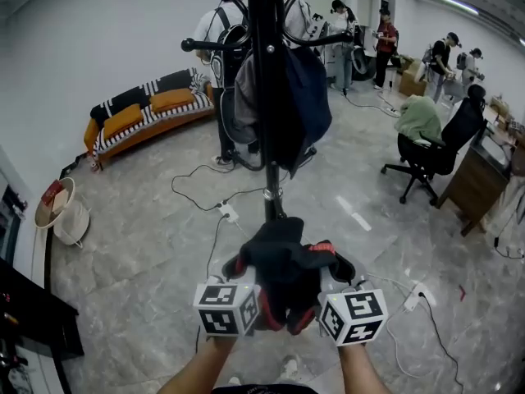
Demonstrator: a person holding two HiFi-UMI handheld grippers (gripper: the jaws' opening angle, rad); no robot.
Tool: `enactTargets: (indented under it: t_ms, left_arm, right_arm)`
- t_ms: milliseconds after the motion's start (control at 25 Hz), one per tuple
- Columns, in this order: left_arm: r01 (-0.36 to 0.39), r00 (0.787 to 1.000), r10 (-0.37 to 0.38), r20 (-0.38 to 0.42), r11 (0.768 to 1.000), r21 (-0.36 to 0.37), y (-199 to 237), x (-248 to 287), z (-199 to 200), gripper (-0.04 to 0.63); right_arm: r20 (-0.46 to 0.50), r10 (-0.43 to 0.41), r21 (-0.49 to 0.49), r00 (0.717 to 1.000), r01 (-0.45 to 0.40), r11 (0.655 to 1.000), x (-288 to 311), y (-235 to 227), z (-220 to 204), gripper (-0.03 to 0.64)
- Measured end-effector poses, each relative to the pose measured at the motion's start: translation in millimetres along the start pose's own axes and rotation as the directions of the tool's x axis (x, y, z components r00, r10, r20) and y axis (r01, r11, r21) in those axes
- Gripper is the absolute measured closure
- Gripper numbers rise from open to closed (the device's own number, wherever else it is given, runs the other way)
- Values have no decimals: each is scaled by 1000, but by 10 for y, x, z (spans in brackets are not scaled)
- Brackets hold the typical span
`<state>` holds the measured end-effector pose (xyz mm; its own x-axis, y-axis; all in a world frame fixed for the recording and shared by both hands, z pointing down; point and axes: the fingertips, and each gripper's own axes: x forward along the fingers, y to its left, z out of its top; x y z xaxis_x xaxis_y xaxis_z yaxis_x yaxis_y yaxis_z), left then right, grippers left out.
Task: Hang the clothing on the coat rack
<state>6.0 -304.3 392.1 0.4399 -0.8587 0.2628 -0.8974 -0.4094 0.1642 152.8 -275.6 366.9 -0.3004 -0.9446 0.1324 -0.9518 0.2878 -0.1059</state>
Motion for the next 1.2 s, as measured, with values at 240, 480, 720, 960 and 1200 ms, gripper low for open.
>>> enactTargets:
  t_ms: [240,480,720,960,1200]
  left_arm:
    - [-71,997,71,10,997,-10,53,166,64,571]
    - [-123,992,124,15,992,-24,39,262,50,571]
    - [-160,987,161,13,987,-32,90,308,74,571]
    - [-157,988,157,10,987,-33,193,452,105,571]
    - [-132,991,133,8,990,-39,279,586,140,571]
  right_arm:
    - [-9,69,0,998,-69,998,239,-101,36,591]
    - [-20,124,-11,992,-124,992,367,-219,21,591]
    - [-22,157,-9,987,-158,987,514,-268,63,591]
    - [-25,152,2,988,-152,988,707,-320,70,591]
    - [-30,132,12,991,-132,991,864,-341,80,591]
